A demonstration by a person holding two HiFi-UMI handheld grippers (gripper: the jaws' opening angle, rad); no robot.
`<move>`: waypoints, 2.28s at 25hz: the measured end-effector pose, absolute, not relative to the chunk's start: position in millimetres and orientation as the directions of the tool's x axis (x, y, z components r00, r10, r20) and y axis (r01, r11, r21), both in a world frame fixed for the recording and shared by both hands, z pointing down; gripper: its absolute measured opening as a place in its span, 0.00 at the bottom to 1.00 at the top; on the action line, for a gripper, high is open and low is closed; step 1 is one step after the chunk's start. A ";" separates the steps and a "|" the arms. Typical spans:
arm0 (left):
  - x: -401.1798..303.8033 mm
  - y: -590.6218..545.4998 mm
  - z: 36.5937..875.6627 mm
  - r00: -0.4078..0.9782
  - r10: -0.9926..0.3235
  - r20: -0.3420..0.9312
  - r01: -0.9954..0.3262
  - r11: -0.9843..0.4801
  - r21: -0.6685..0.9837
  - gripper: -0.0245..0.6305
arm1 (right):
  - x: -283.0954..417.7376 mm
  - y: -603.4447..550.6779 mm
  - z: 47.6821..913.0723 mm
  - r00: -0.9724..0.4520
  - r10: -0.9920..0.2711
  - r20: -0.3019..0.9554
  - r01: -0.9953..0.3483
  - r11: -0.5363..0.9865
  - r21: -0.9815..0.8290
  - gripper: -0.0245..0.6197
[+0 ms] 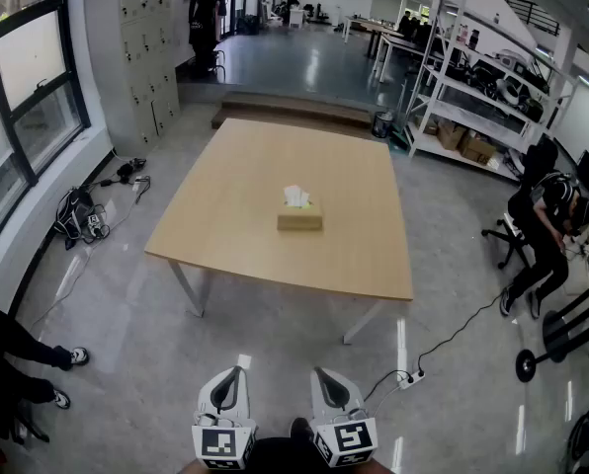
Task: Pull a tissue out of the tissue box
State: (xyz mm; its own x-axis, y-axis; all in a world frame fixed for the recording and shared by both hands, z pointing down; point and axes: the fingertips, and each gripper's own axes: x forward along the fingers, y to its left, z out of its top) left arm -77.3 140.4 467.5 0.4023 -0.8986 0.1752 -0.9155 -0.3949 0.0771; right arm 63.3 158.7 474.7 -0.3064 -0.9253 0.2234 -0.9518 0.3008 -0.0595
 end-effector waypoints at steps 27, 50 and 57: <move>-98.4 126.7 470.3 0.384 -0.907 0.174 -0.923 -0.376 0.078 0.07 | 52.0 147.3 477.1 -0.284 -0.931 0.231 -0.959 0.271 -0.087 0.03; -171.0 111.1 491.8 0.364 -0.916 0.166 -0.929 -0.343 0.142 0.07 | -14.0 130.7 481.3 -0.286 -0.919 0.272 -0.957 0.288 -0.034 0.03; -165.4 75.9 487.3 0.317 -0.931 0.184 -0.947 -0.299 0.117 0.07 | -6.2 90.0 497.5 -0.330 -0.898 0.290 -0.944 0.319 -0.086 0.03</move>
State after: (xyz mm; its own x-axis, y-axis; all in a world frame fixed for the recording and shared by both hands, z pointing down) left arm -165.4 75.9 487.3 0.3167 -0.9305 0.1838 -0.9470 -0.2992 0.1171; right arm -6.2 90.0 497.5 -0.3298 -0.8983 0.2903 -0.9439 0.3189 -0.0857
